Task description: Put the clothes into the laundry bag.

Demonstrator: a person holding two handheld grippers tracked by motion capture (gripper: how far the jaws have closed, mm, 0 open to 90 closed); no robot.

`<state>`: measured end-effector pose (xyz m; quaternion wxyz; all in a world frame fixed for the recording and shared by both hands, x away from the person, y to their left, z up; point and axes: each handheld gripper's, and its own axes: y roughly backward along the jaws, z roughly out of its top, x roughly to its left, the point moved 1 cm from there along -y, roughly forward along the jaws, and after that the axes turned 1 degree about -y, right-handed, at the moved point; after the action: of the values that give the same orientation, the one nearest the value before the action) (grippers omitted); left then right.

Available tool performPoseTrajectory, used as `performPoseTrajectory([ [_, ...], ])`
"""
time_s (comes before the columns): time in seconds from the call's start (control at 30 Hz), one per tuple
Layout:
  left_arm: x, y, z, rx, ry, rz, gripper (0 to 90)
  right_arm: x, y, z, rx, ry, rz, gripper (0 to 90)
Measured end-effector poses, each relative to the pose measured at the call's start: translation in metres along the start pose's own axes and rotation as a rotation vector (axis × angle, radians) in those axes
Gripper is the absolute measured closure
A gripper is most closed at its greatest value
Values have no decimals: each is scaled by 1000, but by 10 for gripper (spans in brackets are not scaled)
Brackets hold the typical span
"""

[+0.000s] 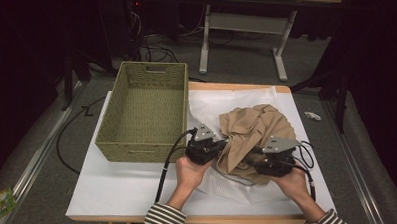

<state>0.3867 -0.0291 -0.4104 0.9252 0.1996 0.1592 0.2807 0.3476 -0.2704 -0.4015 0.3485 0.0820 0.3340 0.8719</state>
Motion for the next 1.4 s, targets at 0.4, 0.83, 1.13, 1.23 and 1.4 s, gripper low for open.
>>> performPoseTrajectory([
  [0.4, 0, 0, 0, 5, -2, -1, 889, -59, -6, 35, -22, -179, -131, 334],
  [0.83, 3, 1, -2, 8, 3, 3, 888, -73, -49, 31, 30, -224, -51, 850],
  [1.13, 7, -3, 1, 32, 42, 33, 888, -23, 12, 17, -102, -3, -28, 861],
  [1.23, 8, -4, 4, 37, 55, 39, 888, -5, 18, 3, -101, 50, 10, 860],
  [1.4, 10, -5, 7, 29, 68, 34, 889, 22, 17, -14, -58, 130, 80, 860],
])
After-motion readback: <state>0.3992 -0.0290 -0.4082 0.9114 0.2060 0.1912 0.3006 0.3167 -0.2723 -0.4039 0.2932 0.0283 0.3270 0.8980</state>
